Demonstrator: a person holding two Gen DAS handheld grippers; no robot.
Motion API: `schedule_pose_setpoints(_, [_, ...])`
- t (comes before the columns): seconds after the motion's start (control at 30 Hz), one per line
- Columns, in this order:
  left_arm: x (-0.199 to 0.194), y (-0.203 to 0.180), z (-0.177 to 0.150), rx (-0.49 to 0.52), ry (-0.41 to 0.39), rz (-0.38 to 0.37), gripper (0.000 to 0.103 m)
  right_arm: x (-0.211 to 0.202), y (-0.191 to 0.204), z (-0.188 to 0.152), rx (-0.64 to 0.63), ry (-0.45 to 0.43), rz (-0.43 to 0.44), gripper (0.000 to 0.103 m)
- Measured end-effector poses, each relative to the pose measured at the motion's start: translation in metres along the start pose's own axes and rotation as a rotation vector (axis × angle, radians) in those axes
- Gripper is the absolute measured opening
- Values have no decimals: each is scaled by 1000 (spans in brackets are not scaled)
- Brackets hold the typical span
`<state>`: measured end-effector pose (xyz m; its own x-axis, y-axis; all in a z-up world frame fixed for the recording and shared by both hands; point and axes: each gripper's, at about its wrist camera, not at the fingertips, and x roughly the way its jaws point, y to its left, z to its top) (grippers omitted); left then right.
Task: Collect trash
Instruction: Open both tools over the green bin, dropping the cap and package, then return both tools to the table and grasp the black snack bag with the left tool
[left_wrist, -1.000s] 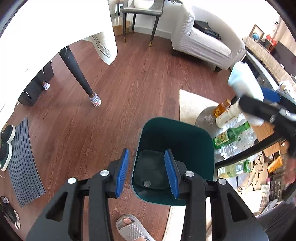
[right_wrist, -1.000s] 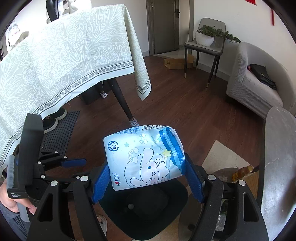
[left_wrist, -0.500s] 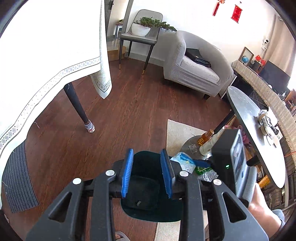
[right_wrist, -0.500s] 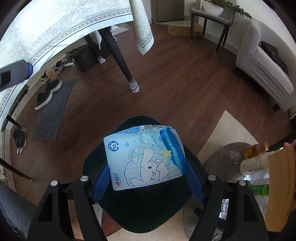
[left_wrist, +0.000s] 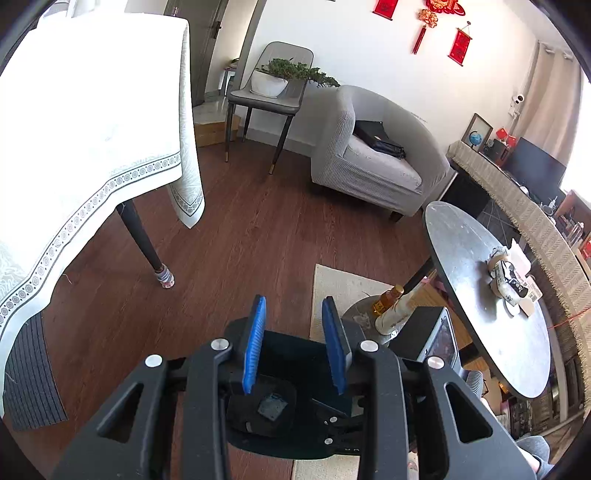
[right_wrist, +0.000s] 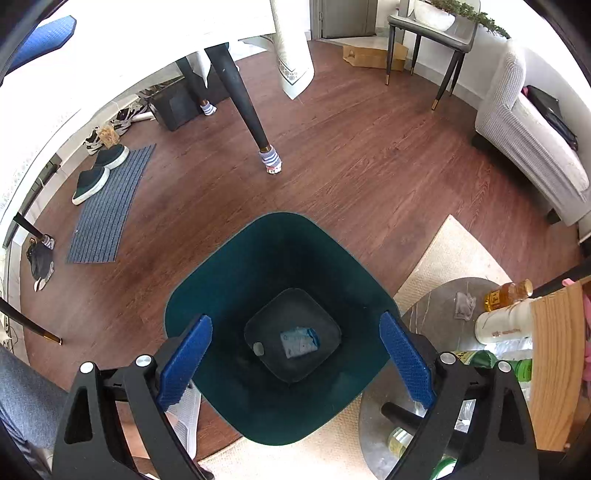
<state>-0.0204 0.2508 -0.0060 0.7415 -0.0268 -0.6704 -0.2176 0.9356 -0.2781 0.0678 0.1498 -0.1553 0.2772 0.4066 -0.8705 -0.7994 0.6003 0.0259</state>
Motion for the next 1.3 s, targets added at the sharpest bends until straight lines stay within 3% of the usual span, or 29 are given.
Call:
schedule_pose_setpoints(0.37, [-20, -35, 23, 40, -104, -5, 43, -103, -4, 0, -35, -242, 16, 93])
schedule_pose_setpoints(0.53, [-16, -52, 24, 56, -117, -25, 48, -146, -18, -6, -26, -335, -49, 82])
schedule_pose_setpoints(0.97, [7, -131, 24, 135, -119, -139, 63, -223, -107, -55, 122, -476, -185, 72])
schedule_pose_setpoints(1.3, [34, -217, 10, 283, -93, -239, 74, -255, -180, -110, 256, -494, -278, 72])
